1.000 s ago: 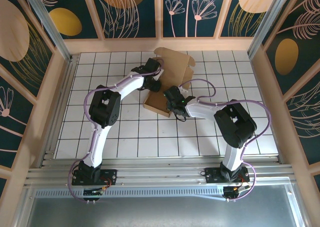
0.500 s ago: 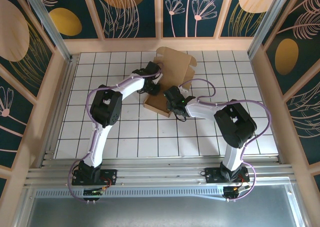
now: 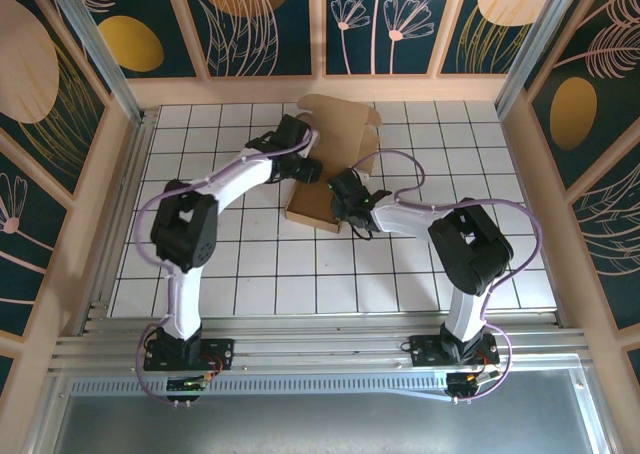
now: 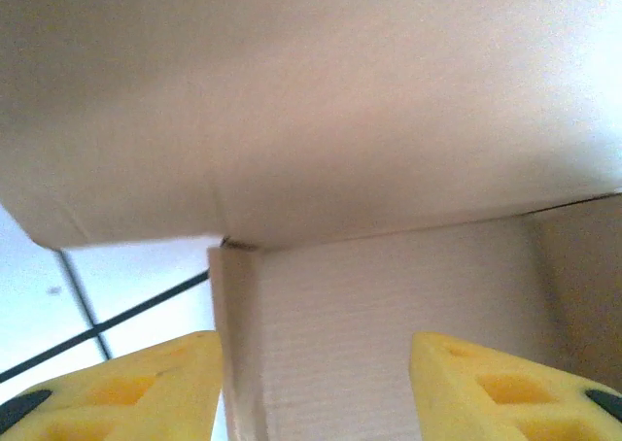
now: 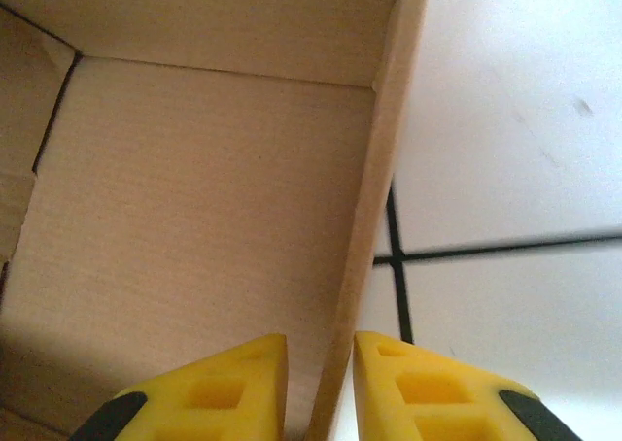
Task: Fold the paper box
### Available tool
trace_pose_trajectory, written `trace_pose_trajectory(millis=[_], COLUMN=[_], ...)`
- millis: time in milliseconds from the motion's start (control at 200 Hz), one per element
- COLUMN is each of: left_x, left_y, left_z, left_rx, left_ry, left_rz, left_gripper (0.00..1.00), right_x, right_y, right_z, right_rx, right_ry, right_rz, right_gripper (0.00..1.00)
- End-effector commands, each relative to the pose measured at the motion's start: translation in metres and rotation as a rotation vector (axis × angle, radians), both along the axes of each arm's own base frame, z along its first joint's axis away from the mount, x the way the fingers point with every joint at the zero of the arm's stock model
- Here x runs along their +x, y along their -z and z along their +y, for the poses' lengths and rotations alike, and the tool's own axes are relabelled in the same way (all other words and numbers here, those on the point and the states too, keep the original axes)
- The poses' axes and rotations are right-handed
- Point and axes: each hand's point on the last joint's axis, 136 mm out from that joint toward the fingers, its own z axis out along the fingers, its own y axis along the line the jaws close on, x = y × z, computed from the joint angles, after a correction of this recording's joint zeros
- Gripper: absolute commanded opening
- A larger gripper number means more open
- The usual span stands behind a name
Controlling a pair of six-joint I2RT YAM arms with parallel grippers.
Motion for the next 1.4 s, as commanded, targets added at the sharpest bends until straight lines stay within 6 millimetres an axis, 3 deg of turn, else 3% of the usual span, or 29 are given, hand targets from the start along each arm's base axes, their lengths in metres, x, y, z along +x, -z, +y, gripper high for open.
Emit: trace_pose_trajectory(millis=[0,75,90,145,255,315,415,501,601,616,721,816,911,991,1121,1391], left_x=[0.0,-0.004,-0.004,-0.009,-0.013,-0.013,-0.007,-0.001,0.016,0.02,0.04,0.054,0.072,0.083,0.091,0.105], left_y=[-0.078,-0.1,-0.096,-0.119,-0.133,-0.134,-0.127,-0.124,-0.124,-0.113,-0.104,-0.097,-0.088,-0.081,-0.073,-0.061], left_z=[0.014,0.038,0.044,0.067,0.108,0.12,0.12,0.106,0.109,0.109,0.109,0.11,0.122,0.13,0.126,0.12], left_rx=[-0.133,-0.177,-0.179,-0.24,-0.3,-0.29,-0.3,-0.437,-0.527,-0.52,-0.519,-0.545,-0.512,-0.475,-0.484,-0.5], left_ry=[-0.095,-0.169,-0.184,-0.241,-0.321,-0.338,-0.302,-0.174,-0.092,-0.082,0.003,0.061,0.044,0.043,0.108,0.142], left_rz=[-0.159,-0.205,-0.201,-0.236,-0.286,-0.288,-0.249,-0.162,-0.112,-0.091,-0.08,-0.07,-0.079,-0.092,-0.071,-0.028], left_gripper=[0.54,0.54,0.54,0.54,0.54,0.54,0.53,0.53,0.53,0.54,0.54,0.55,0.59,0.61,0.62,0.62], right_x=[0.024,0.033,0.035,0.041,0.054,0.053,0.052,0.056,0.062,0.067,0.095,0.123,0.147,0.16,0.17,0.174], right_y=[-0.015,-0.014,-0.015,-0.017,-0.022,-0.028,-0.059,-0.108,-0.159,-0.164,-0.188,-0.189,-0.176,-0.168,-0.16,-0.149], right_z=[0.026,0.034,0.035,0.038,0.038,0.042,0.046,0.042,0.027,0.016,-0.028,-0.053,-0.06,-0.056,-0.043,-0.02], right_rx=[-0.045,-0.1,-0.111,-0.142,-0.173,-0.145,-0.081,-0.01,0.138,0.159,0.304,0.369,0.353,0.342,0.38,0.399], right_ry=[-0.225,-0.329,-0.345,-0.386,-0.373,-0.367,-0.358,-0.355,-0.398,-0.395,-0.408,-0.417,-0.425,-0.443,-0.494,-0.559], right_rz=[-0.093,-0.112,-0.117,-0.135,-0.125,-0.124,-0.182,-0.267,-0.335,-0.341,-0.371,-0.357,-0.316,-0.298,-0.281,-0.267], right_gripper=[0.26,0.27,0.27,0.28,0.34,0.44,0.59,0.68,0.79,0.81,0.88,0.93,0.94,0.88,0.83,0.77])
